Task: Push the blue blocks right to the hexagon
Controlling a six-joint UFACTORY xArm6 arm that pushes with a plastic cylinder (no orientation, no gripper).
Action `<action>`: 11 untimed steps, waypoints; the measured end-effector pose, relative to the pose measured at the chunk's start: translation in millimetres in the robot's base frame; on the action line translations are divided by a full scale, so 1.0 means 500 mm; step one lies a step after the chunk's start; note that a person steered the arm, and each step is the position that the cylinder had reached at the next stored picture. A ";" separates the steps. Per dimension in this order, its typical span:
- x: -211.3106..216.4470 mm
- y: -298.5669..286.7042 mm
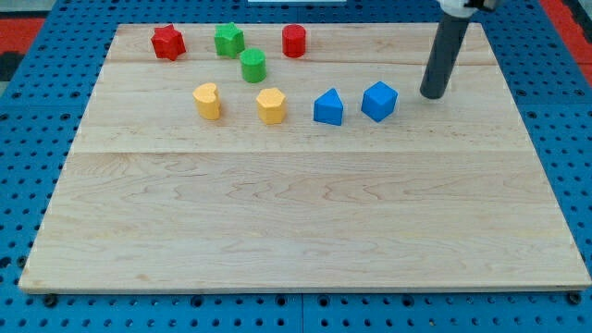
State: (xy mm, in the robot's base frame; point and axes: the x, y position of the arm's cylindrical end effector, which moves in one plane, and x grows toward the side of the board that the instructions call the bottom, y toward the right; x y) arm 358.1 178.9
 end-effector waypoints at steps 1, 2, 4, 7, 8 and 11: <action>-0.005 -0.098; -0.012 -0.193; 0.019 -0.170; 0.120 -0.321; 0.087 -0.323; 0.071 -0.334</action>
State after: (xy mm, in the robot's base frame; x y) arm 393.8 12.0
